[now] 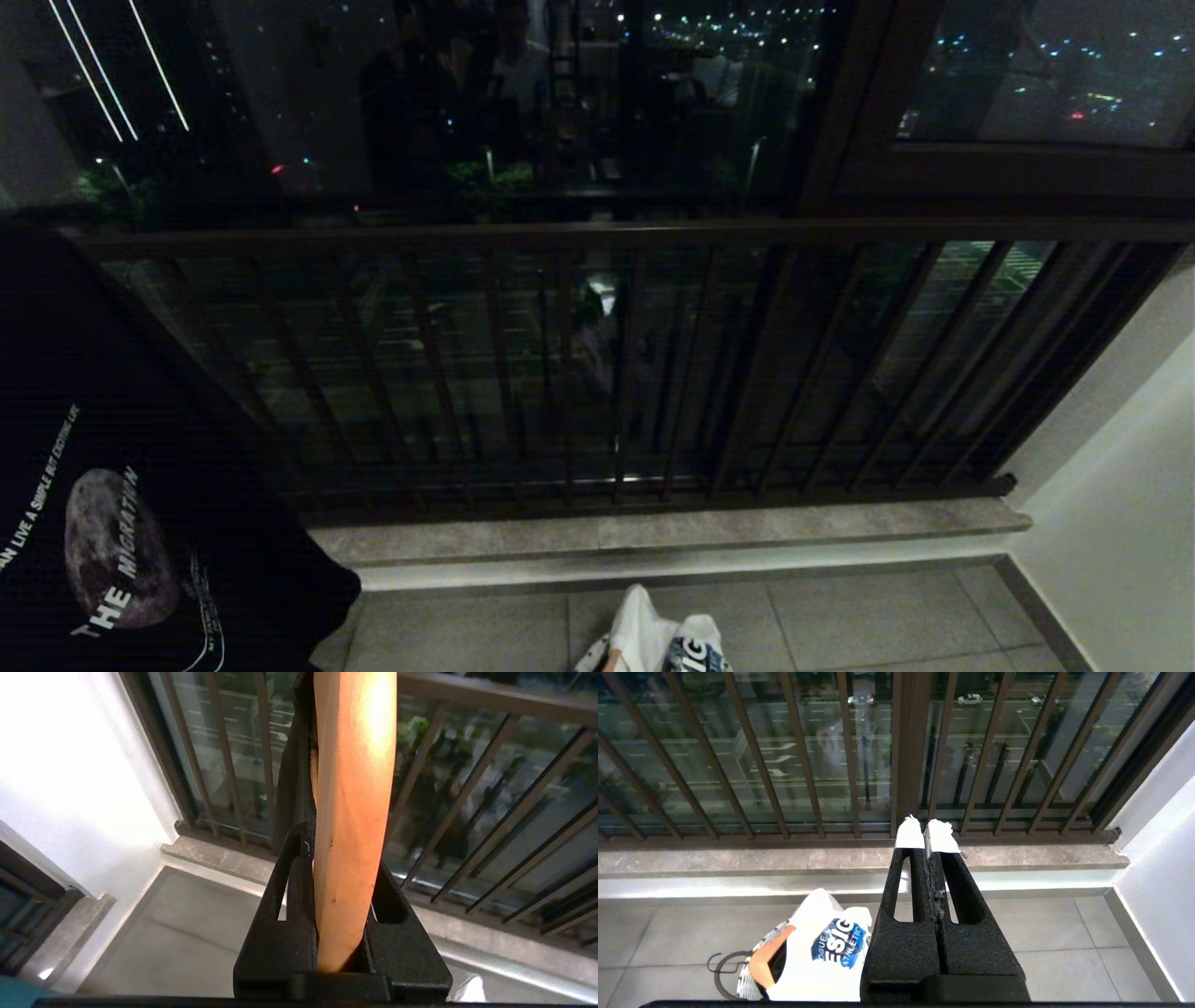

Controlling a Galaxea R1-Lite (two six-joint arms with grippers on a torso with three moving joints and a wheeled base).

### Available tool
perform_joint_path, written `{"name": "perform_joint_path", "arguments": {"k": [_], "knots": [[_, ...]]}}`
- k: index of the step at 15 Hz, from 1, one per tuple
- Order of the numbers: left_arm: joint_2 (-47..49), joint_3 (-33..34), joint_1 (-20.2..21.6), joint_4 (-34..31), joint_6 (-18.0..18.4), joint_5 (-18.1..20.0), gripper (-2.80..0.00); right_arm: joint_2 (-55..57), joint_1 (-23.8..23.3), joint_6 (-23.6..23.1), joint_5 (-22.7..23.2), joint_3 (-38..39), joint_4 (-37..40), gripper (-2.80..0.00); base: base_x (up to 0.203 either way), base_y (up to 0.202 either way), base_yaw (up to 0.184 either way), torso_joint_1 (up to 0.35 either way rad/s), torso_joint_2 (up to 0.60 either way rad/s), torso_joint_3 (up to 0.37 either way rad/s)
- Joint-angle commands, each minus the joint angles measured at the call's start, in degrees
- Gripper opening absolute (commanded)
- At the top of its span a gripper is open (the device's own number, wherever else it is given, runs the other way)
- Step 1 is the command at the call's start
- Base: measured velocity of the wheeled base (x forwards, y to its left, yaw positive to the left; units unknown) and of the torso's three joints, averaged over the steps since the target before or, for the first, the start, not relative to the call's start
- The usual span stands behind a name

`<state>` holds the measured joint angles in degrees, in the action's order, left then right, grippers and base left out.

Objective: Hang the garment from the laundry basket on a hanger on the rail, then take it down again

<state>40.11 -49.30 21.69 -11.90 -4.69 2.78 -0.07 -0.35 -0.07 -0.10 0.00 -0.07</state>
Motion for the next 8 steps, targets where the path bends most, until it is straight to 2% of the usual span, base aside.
{"name": "perform_joint_path", "arguments": {"k": [1, 8], "knots": [[0.4, 0.5, 0.0, -0.1, 0.2, 0.0, -2.8, -0.1, 0.0, 0.0, 0.0, 0.0, 0.0, -2.8, 0.0, 0.0, 0.0, 0.0, 0.0, 0.0], [0.1, 2.6, 0.0, 0.1, 0.5, -0.1, -2.8, 0.0, 0.0, 0.0, 0.0, 0.0, 0.0, -2.8, 0.0, 0.0, 0.0, 0.0, 0.0, 0.0]]}}
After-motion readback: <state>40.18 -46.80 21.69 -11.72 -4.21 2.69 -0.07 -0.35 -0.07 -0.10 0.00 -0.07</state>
